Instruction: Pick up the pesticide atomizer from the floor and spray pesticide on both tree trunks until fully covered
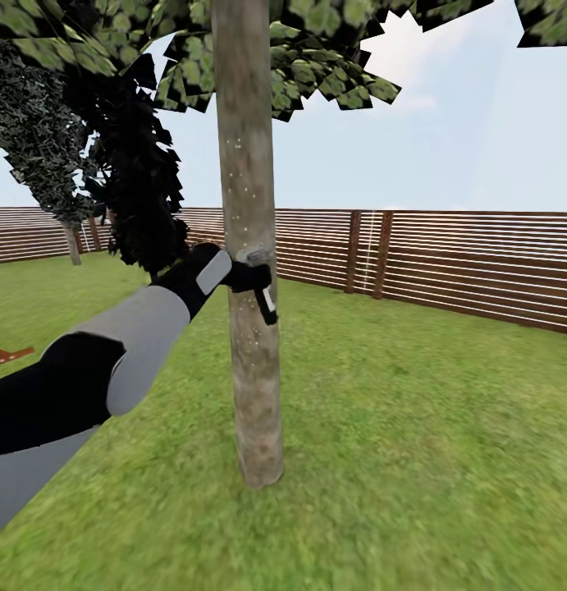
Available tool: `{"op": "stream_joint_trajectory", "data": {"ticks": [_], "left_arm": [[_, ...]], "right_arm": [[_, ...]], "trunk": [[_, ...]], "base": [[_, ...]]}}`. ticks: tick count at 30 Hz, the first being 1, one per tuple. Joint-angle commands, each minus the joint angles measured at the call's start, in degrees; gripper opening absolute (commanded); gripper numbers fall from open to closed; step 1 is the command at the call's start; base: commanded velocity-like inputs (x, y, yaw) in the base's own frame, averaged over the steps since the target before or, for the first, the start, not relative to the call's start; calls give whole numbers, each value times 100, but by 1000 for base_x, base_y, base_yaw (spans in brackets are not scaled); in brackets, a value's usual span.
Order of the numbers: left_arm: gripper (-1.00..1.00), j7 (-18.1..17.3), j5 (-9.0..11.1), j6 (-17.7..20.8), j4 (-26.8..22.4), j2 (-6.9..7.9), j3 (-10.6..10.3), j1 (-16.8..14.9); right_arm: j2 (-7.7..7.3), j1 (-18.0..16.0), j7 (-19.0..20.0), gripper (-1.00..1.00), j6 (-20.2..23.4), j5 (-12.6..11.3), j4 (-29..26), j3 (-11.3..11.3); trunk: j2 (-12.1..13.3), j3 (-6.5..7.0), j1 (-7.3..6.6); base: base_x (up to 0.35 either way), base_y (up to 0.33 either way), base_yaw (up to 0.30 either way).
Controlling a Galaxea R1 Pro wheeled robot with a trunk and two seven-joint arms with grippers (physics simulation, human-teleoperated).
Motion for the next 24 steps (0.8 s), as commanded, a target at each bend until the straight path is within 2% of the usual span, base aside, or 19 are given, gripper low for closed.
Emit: {"op": "stream_joint_trajectory", "data": {"ticks": [1,3,4,5,6,9,12,14,17,19,21,24], "left_arm": [[-100,-18,-6,-1,36,0,-146,-7],[-100,-6,-10,-37,152,0,-505,-2],[-100,-2,-13,-200,333,0,-648,3],[-100,0,-17,-450,543,0,-706,6],[-100,-2,-22,-900,865,0,-756,11],[-100,-3,-65,-1330,1117,0,-808,275],[-100,1,-441,-1766,1168,0,-828,703],[-100,-2,-621,-2217,1181,0,-828,1171],[-100,-4,-674,-2437,1185,0,-821,1652],[-100,-5,-684,-2758,1186,0,-815,2164],[-100,-5,-684,-3038,1186,0,-816,2500],[-100,-5,-689,-3289,1187,0,-811,2749]], "right_arm": [[-1,-3,-17,100,-9,-41,-3,50],[-1,-3,-17,100,-9,-41,-3,50],[-1,-3,-17,100,-9,-41,-3,51],[-1,-3,-17,100,-9,-41,-3,51],[-1,-3,-17,100,-9,-41,-3,52],[-1,-3,-17,100,-9,-41,-4,52],[-1,-3,-17,100,-9,-41,-7,51],[3,-1,-17,100,-9,-41,-7,51],[6,-2,-17,100,-9,-45,-11,50],[8,-3,-17,100,-9,-60,-12,45],[15,-3,-17,100,-6,-66,-12,44],[29,-3,-17,100,-2,-74,-12,43]], "trunk": [[-9,-10,2],[-9,-10,2],[-9,-10,2],[-9,-10,2],[-9,-10,2],[-9,-10,2],[-9,-10,2],[-9,-10,2],[-9,-10,2],[-9,-10,2],[-9,-10,2],[-9,-10,2]], "base": [[-7,0,0],[-3,0,0],[-1,0,0],[0,0,0],[0,0,0],[0,0,0],[0,0,0],[0,0,0],[0,0,0],[0,0,0],[0,0,0],[0,0,0]]}}
